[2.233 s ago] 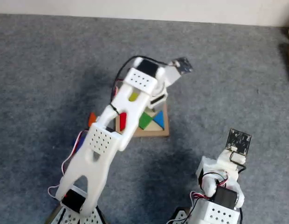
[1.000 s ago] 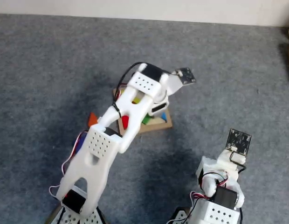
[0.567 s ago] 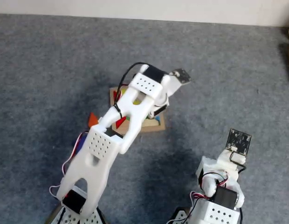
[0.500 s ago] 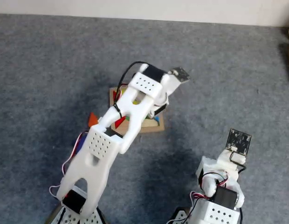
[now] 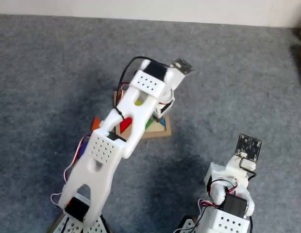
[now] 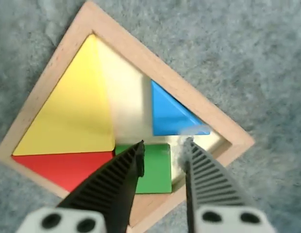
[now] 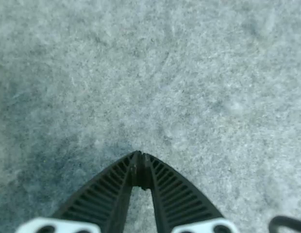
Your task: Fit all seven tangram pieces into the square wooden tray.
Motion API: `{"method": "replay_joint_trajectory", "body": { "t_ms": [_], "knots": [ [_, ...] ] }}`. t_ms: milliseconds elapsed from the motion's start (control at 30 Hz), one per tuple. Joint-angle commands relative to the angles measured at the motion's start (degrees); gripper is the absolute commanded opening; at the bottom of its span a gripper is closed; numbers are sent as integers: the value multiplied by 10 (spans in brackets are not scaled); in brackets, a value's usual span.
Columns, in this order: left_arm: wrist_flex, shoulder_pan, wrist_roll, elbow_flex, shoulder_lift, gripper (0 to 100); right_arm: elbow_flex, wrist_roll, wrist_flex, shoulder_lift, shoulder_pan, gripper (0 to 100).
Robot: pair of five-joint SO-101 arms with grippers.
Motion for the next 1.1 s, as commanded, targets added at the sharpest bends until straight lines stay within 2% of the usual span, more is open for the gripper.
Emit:
{"method": "replay_joint_trajectory", "body": {
  "t_ms": [0, 300, 667, 800, 933, 1067],
  "knots": [
    [2, 1, 4, -29, -39, 147, 66, 7, -11, -6, 6, 5],
    [-55, -36, 4, -26, -31, 147, 66, 7, -11, -6, 6, 5],
    [-51, -46, 2, -32, 24, 147, 66, 7, -10, -6, 6, 5],
    [-32, -61, 3, -92, -3, 147, 66, 7, -10, -6, 6, 5],
    [3, -44, 4, -142, -18, 148, 66, 7, -10, -6, 6, 5],
    [2, -15, 3, -142, -7, 150, 66, 7, -10, -6, 6, 5]
  ]
}}
